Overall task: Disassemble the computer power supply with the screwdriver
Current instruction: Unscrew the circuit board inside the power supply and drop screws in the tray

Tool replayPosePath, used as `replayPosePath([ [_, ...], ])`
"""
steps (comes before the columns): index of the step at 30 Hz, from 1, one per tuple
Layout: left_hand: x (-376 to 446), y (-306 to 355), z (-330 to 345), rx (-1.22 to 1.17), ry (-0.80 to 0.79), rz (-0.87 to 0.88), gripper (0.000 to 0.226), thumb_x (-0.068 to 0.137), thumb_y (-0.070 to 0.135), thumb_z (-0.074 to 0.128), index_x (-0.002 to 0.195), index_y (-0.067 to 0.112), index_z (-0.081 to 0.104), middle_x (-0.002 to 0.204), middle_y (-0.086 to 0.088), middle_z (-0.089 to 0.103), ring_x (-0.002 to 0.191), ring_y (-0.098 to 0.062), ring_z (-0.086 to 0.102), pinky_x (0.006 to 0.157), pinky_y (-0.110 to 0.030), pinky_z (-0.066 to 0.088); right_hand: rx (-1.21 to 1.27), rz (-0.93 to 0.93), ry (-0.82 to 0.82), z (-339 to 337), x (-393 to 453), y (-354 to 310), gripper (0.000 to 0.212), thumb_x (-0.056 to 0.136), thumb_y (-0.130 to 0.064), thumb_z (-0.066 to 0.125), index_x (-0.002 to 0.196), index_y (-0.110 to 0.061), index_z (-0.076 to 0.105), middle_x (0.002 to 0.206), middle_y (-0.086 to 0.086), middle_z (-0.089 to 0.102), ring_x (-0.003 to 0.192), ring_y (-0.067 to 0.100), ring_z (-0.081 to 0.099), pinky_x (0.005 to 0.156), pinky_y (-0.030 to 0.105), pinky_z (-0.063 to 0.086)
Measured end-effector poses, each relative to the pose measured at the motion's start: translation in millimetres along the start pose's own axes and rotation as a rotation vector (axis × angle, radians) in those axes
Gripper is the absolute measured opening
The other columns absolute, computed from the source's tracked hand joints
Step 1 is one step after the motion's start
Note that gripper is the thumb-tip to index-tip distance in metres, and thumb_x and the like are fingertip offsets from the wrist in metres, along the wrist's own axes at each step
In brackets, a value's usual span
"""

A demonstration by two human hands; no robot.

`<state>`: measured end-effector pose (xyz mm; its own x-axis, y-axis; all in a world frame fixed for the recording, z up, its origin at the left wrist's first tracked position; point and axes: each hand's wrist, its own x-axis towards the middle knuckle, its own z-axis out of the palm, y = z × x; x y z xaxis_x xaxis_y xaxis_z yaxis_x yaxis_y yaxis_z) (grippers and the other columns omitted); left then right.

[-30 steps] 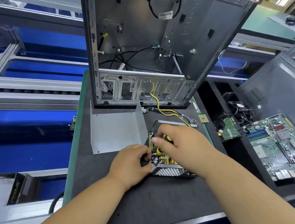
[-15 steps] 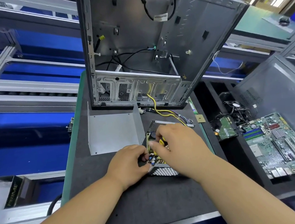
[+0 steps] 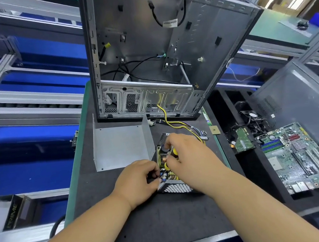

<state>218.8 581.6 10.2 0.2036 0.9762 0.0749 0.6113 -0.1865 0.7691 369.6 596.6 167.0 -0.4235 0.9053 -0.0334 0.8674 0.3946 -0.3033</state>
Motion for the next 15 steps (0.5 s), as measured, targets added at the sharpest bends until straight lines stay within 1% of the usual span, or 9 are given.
replayPosePath([
  [1, -0.1, 0.1, -0.1, 0.001, 0.002, -0.004, 0.015, 0.073, 0.029, 0.068, 0.078, 0.034, 0.055, 0.077, 0.018, 0.055, 0.081, 0.000, 0.049, 0.069, -0.015, 0.038, -0.025, -0.011, 0.001, 0.6, -0.6, 0.2, 0.013, 0.095, -0.029, 0.051, 0.104, -0.019, 0.050, 0.095, -0.005, 0.059, 0.093, 0.021, 0.051, 0.065, 0.034, 0.030],
  [3, -0.8, 1.0, -0.3, -0.002, 0.007, -0.007, 0.015, 0.073, 0.029, 0.069, 0.079, 0.033, 0.055, 0.076, 0.019, 0.054, 0.081, 0.000, 0.049, 0.067, -0.012, 0.036, -0.121, -0.039, 0.018, 2.4, -1.6, 0.7, 0.022, 0.099, -0.040, 0.045, 0.104, -0.018, 0.046, 0.081, -0.004, 0.055, 0.084, 0.026, 0.054, 0.060, 0.036, 0.031],
  [5, -1.5, 2.3, -1.0, -0.011, 0.010, -0.009, 0.014, 0.071, 0.034, 0.066, 0.079, 0.034, 0.055, 0.077, 0.018, 0.055, 0.082, -0.001, 0.050, 0.067, -0.013, 0.038, -0.200, -0.041, 0.017, 4.0, -1.7, 2.4, 0.028, 0.101, -0.046, 0.038, 0.105, -0.019, 0.044, 0.075, -0.004, 0.053, 0.080, 0.028, 0.056, 0.057, 0.036, 0.029],
  [7, -1.5, 3.1, -1.6, -0.017, 0.008, -0.009, 0.014, 0.067, 0.041, 0.060, 0.078, 0.037, 0.052, 0.078, 0.018, 0.055, 0.081, -0.002, 0.050, 0.067, -0.015, 0.039, -0.159, -0.027, -0.005, 4.7, -1.4, 3.9, 0.023, 0.102, -0.042, 0.040, 0.105, -0.020, 0.042, 0.072, -0.006, 0.049, 0.075, 0.026, 0.054, 0.054, 0.036, 0.025],
  [8, -1.3, 3.1, -1.7, -0.014, 0.007, -0.007, 0.015, 0.066, 0.043, 0.058, 0.078, 0.037, 0.051, 0.077, 0.018, 0.055, 0.081, -0.002, 0.049, 0.066, -0.014, 0.038, -0.103, -0.018, -0.018, 4.4, -1.2, 4.3, 0.019, 0.101, -0.039, 0.044, 0.104, -0.021, 0.042, 0.069, -0.009, 0.046, 0.070, 0.022, 0.050, 0.051, 0.033, 0.024],
  [10, -0.7, 3.0, -1.9, -0.001, -0.002, -0.003, 0.016, 0.065, 0.042, 0.058, 0.079, 0.036, 0.052, 0.077, 0.019, 0.055, 0.081, 0.000, 0.049, 0.064, -0.011, 0.033, -0.011, 0.001, -0.042, 2.6, -1.0, 4.9, 0.014, 0.099, -0.034, 0.051, 0.101, -0.025, 0.040, 0.067, -0.010, 0.043, 0.061, 0.009, 0.043, 0.048, 0.022, 0.021],
  [12, -0.3, 2.6, -1.6, 0.008, -0.005, 0.000, 0.016, 0.066, 0.041, 0.058, 0.080, 0.035, 0.053, 0.078, 0.019, 0.055, 0.080, 0.001, 0.048, 0.065, -0.010, 0.033, 0.057, 0.031, -0.066, 0.6, -0.6, 6.1, 0.014, 0.095, -0.030, 0.055, 0.099, -0.027, 0.041, 0.068, -0.009, 0.047, 0.061, 0.004, 0.042, 0.049, 0.021, 0.023],
  [14, 0.0, 2.2, -1.3, 0.008, -0.005, -0.001, 0.016, 0.066, 0.040, 0.059, 0.081, 0.034, 0.055, 0.078, 0.018, 0.056, 0.079, 0.000, 0.049, 0.066, -0.012, 0.035, 0.105, 0.058, -0.077, -0.6, -0.2, 7.1, 0.014, 0.090, -0.024, 0.056, 0.098, -0.028, 0.044, 0.072, -0.008, 0.050, 0.066, 0.006, 0.044, 0.051, 0.021, 0.026],
  [15, 0.0, 2.3, -1.3, 0.007, -0.005, -0.004, 0.016, 0.066, 0.039, 0.059, 0.081, 0.033, 0.055, 0.079, 0.017, 0.056, 0.079, -0.001, 0.049, 0.066, -0.012, 0.035, 0.103, 0.054, -0.076, -0.7, -0.4, 6.9, 0.014, 0.089, -0.023, 0.055, 0.098, -0.027, 0.045, 0.074, -0.009, 0.049, 0.069, 0.008, 0.043, 0.052, 0.019, 0.027],
])
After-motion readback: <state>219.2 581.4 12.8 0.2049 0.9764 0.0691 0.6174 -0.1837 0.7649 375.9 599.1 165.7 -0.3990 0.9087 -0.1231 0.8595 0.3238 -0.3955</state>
